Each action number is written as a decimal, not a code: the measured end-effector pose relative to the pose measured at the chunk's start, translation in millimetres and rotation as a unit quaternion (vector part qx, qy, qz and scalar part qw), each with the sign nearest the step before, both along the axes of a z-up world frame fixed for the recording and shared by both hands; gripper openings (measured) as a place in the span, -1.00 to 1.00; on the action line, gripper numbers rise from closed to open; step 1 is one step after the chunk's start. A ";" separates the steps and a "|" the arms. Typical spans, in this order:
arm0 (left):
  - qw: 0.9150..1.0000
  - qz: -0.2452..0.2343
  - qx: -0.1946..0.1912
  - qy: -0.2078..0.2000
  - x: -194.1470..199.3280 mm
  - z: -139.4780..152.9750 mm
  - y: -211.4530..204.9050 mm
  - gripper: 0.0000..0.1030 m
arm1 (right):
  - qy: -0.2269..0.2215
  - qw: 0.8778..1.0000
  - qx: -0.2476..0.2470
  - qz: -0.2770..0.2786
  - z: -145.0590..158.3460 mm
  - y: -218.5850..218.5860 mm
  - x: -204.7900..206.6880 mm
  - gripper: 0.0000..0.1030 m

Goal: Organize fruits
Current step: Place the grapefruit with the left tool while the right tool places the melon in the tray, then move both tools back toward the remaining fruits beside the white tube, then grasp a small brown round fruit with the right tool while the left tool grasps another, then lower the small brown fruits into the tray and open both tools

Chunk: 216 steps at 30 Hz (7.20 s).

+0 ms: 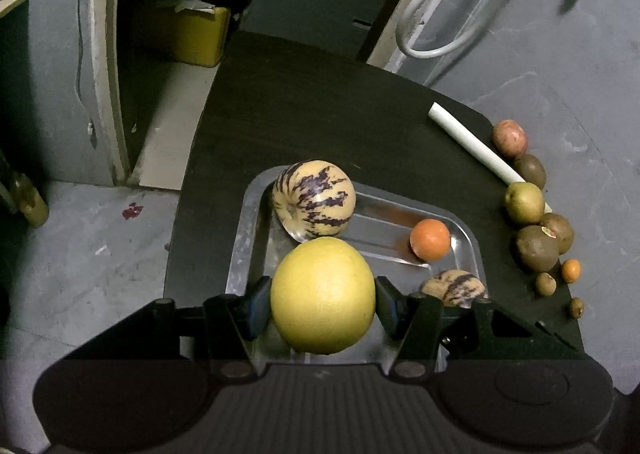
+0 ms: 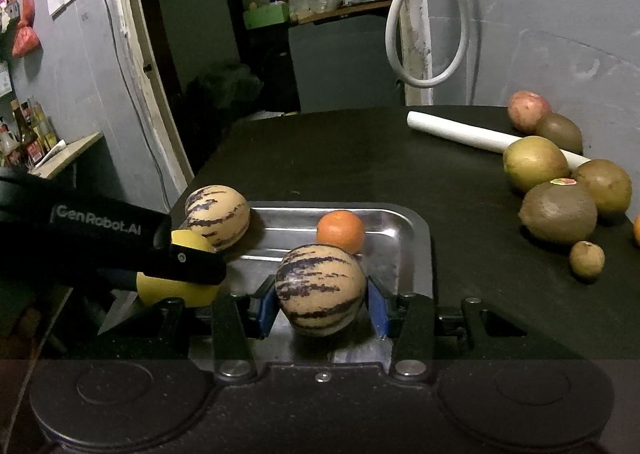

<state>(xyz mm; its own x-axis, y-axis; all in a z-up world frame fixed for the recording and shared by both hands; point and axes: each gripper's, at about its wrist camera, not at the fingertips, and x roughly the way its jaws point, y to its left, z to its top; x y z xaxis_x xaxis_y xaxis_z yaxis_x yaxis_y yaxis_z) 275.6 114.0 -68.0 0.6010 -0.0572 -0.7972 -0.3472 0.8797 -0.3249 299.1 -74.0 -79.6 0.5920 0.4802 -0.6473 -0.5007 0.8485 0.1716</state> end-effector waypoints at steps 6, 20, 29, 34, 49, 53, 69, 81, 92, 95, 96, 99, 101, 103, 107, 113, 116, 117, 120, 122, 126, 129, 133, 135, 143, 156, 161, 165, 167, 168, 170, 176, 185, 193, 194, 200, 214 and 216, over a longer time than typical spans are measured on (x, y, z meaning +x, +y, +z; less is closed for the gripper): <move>1.000 -0.006 0.001 -0.003 -1.6 -0.3 1.0 0.14 | -0.004 1.000 -0.004 0.002 0.0 3.1 0.5 -0.07; 1.000 -0.017 0.002 0.007 -13.1 8.2 -1.6 0.42 | 0.015 1.000 -0.015 0.002 9.6 -7.8 -12.9 0.27; 1.000 -0.017 0.005 -0.015 -58.2 26.1 -1.2 0.89 | 0.002 1.000 -0.022 0.013 36.0 -24.7 -54.8 0.72; 0.999 -0.028 0.035 -0.017 -84.4 32.6 -1.0 0.98 | -0.001 0.999 -0.037 0.034 47.2 -31.3 -79.0 0.90; 0.987 -0.147 0.045 0.049 -142.1 21.9 -9.9 0.99 | 0.096 0.991 -0.077 0.059 46.9 -64.3 -129.0 0.99; 0.979 -0.190 0.054 0.054 -143.4 24.0 -24.9 0.99 | 0.101 0.990 -0.093 0.038 47.5 -82.7 -132.8 0.99; 0.952 -0.297 0.061 0.050 -93.1 23.7 -114.4 0.99 | 0.126 0.984 -0.099 -0.081 35.4 -158.5 -111.3 0.99; 0.964 -0.257 0.062 -0.007 1.5 42.9 -171.5 0.99 | -0.025 0.977 -0.159 -0.137 32.5 -177.9 -55.9 0.98; 0.969 -0.238 0.070 -0.008 96.1 24.6 -208.9 0.99 | -0.019 0.978 -0.118 -0.173 7.9 -177.3 20.0 0.78; 0.969 -0.238 0.065 0.004 113.1 14.4 -214.1 0.98 | -0.017 0.974 -0.111 -0.199 -0.7 -175.8 34.9 0.68; 0.969 -0.238 0.062 0.007 116.3 11.4 -214.7 0.98 | -0.019 0.972 -0.113 -0.207 -2.5 -175.1 37.4 0.60; 0.971 -0.229 0.059 0.017 124.7 2.3 -217.2 0.97 | -0.022 0.967 -0.115 -0.225 -8.0 -174.7 44.2 0.50; 0.972 -0.229 0.060 0.016 128.1 -1.1 -218.9 0.94 | -0.024 0.964 -0.113 -0.238 -9.7 -176.4 48.6 0.44; 0.971 -0.232 0.063 0.017 130.4 -4.0 -221.5 0.84 | -0.027 0.961 -0.110 -0.251 -10.4 -178.0 52.1 0.36; 0.969 -0.239 0.062 0.021 134.8 -8.4 -226.8 0.65 | -0.023 0.959 -0.113 -0.260 -16.2 -178.1 61.8 0.22; 0.968 -0.243 0.052 0.020 142.3 -12.2 -231.5 0.33 | -0.030 0.955 -0.116 -0.269 -18.0 -177.0 69.2 0.01; 0.969 -0.241 0.051 0.018 143.6 -13.1 -232.2 0.17 | -0.029 0.954 -0.113 -0.276 -19.0 -179.1 73.1 -0.14; 0.969 -0.241 0.051 0.017 143.8 -13.4 -232.3 0.08 | -0.029 0.954 -0.111 -0.277 -19.2 -179.9 74.1 -0.21; 0.969 -0.241 0.049 0.016 143.4 -13.9 -232.0 -0.06 | -0.026 0.954 -0.104 -0.279 -19.0 -181.2 75.1 -0.39; 0.969 -0.243 0.043 0.017 144.2 -14.0 -231.0 -0.17 | -0.025 0.954 -0.100 -0.280 -19.0 -181.8 73.3 -0.43; 0.971 -0.237 0.027 0.017 145.5 -14.7 -226.7 -0.38 | -0.018 0.955 -0.086 -0.282 -18.3 -185.6 72.7 -0.43; 0.973 -0.230 0.013 0.017 146.0 -16.0 -222.8 -0.40 | -0.016 0.957 -0.081 -0.279 -17.4 -187.5 69.9 -0.43; 0.976 -0.214 -0.020 0.024 144.0 -16.9 -213.6 -0.42 | -0.006 0.961 -0.068 -0.266 -14.5 -188.1 62.0 -0.43; 0.978 -0.205 -0.031 0.029 139.8 -16.6 -208.4 -0.42 | 0.002 0.964 -0.062 -0.258 -12.3 -187.6 56.7 -0.43; 0.980 -0.193 -0.043 0.029 101.3 -2.1 -188.9 -0.42 | 0.023 0.975 -0.048 -0.217 -1.4 -176.0 22.4 -0.43; 0.990 -0.136 -0.020 -0.007 5.0 38.0 -122.9 -0.42 | 0.017 0.991 -0.036 -0.124 28.6 -116.4 -35.5 -0.43; 0.995 -0.099 -0.018 -0.005 -33.6 38.1 -87.8 -0.42 | 0.016 0.995 -0.036 -0.088 33.9 -91.6 -49.0 -0.43; 0.997 -0.073 -0.022 0.004 -52.3 31.9 -64.2 -0.42 | 0.016 0.997 -0.038 -0.059 38.1 -72.2 -58.3 -0.43; 0.998 -0.060 -0.025 0.008 -59.2 28.2 -53.6 -0.42 | 0.017 0.998 -0.041 -0.044 38.8 -62.6 -62.1 -0.43; 0.998 -0.056 -0.026 0.008 -61.7 26.8 -49.0 -0.42 | 0.018 0.998 -0.043 -0.037 38.9 -57.3 -63.6 -0.43; 0.999 -0.047 -0.023 0.009 -66.1 24.4 -39.4 -0.42 | 0.020 0.998 -0.047 -0.026 37.4 -49.1 -64.4 -0.43; 0.999 -0.024 -0.021 0.019 -71.9 12.4 -16.2 -0.42 | 0.029 0.997 -0.064 -0.001 27.8 -25.5 -64.5 -0.43; 0.999 -0.032 -0.025 0.020 -74.4 0.3 -6.3 -0.41 | 0.039 0.995 -0.089 0.005 15.6 -15.6 -66.2 -0.43; 0.999 -0.050 -0.015 0.017 -71.2 -3.6 -8.8 -0.41 | 0.035 0.994 -0.103 0.013 11.0 -9.1 -70.2 -0.43; 0.998 -0.051 -0.015 0.017 -71.0 -3.8 -9.0 -0.41 | 0.035 0.994 -0.103 0.013 11.1 -9.2 -70.2 -0.43; 0.998 -0.046 -0.034 0.018 -72.1 -2.5 -5.2 -0.41 | 0.036 0.994 -0.100 0.012 12.5 -10.8 -70.4 -0.32; 0.997 -0.069 -0.015 0.002 -92.2 31.9 -12.4 0.84 | 0.011 0.998 -0.059 0.034 49.1 -37.8 -80.2 0.82; 0.997 -0.077 -0.005 0.007 -98.2 34.4 -14.7 0.92 | 0.009 0.997 -0.063 0.048 52.5 -41.4 -82.8 0.92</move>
<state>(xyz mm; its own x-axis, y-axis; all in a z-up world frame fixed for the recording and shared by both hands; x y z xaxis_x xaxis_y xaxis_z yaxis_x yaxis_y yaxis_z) 177.4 99.3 -33.5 0.5727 -0.1552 -0.8050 -0.2132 0.9200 -0.3290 216.3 -115.4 -27.2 0.5345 0.4494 -0.7158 -0.5791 0.8116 0.0771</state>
